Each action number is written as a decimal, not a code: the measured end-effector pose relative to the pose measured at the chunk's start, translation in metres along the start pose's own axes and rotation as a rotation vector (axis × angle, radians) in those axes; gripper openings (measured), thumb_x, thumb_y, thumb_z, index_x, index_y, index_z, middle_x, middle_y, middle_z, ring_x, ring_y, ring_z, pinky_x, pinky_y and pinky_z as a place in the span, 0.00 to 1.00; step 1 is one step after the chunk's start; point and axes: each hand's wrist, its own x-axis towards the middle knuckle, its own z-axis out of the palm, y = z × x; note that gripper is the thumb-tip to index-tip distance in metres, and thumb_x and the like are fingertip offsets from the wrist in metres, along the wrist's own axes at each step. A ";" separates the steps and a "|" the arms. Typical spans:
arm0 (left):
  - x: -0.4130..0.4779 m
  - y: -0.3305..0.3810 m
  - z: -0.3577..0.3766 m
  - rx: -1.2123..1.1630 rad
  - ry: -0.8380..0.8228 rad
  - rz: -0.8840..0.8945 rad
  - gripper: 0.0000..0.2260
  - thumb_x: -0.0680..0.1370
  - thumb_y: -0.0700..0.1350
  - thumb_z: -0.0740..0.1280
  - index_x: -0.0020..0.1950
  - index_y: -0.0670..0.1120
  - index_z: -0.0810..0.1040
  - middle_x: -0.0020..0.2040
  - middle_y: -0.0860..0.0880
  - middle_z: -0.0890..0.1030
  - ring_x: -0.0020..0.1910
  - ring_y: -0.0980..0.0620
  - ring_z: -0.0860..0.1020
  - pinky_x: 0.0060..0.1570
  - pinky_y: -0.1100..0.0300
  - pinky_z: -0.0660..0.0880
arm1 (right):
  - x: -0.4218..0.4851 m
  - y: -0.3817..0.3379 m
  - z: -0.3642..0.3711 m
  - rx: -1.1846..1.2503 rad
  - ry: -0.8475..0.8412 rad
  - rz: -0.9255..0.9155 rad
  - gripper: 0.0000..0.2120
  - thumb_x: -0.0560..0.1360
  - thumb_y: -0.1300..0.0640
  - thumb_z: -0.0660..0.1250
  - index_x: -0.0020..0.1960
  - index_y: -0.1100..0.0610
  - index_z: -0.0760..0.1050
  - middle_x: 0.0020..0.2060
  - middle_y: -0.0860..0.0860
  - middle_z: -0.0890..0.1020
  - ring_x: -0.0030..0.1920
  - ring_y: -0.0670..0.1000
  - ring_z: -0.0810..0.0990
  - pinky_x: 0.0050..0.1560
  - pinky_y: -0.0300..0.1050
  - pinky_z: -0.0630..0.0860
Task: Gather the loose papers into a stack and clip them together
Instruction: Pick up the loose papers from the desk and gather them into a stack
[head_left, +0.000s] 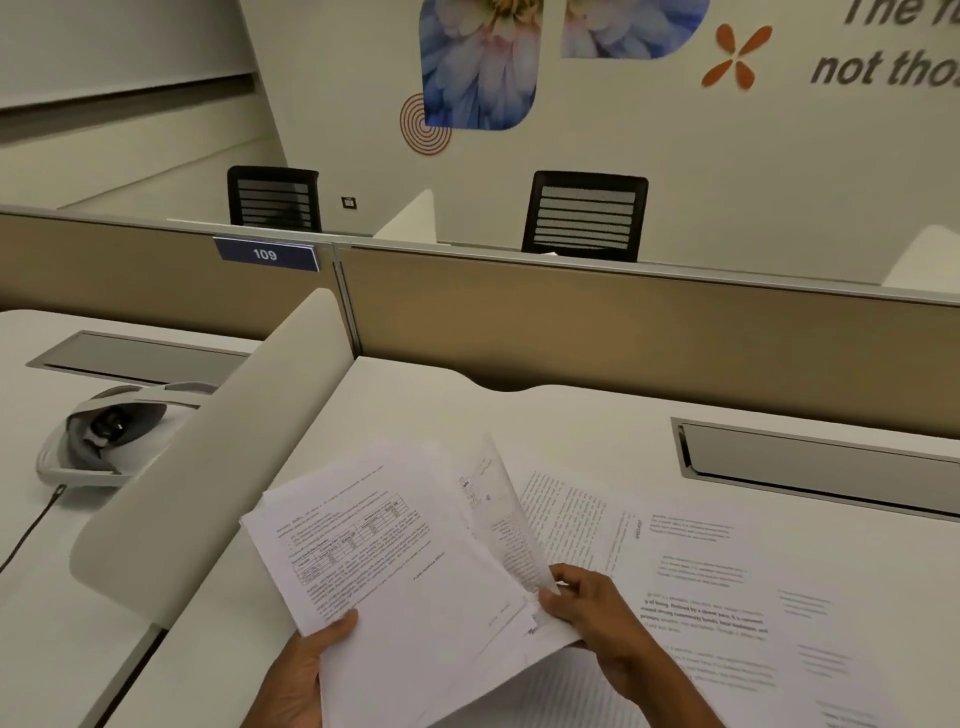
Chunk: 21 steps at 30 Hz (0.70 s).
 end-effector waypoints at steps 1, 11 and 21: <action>-0.002 -0.003 0.006 0.014 -0.013 -0.009 0.30 0.62 0.36 0.79 0.64 0.47 0.80 0.65 0.39 0.81 0.67 0.35 0.76 0.73 0.37 0.65 | -0.004 0.000 -0.006 -0.002 -0.007 0.003 0.10 0.79 0.63 0.68 0.57 0.57 0.83 0.48 0.52 0.89 0.48 0.54 0.88 0.47 0.49 0.85; 0.009 -0.033 0.054 0.268 -0.012 0.123 0.30 0.71 0.27 0.73 0.71 0.40 0.72 0.67 0.39 0.76 0.70 0.38 0.72 0.74 0.46 0.62 | 0.008 0.012 -0.046 -0.243 0.223 -0.014 0.08 0.78 0.55 0.70 0.54 0.56 0.81 0.42 0.53 0.86 0.36 0.48 0.84 0.40 0.49 0.83; 0.020 -0.049 0.063 0.435 0.234 0.223 0.28 0.72 0.26 0.71 0.71 0.39 0.73 0.60 0.40 0.80 0.58 0.43 0.76 0.67 0.47 0.70 | 0.098 -0.007 -0.091 -0.874 0.450 -0.170 0.39 0.73 0.47 0.75 0.78 0.52 0.60 0.74 0.54 0.68 0.73 0.57 0.65 0.73 0.59 0.66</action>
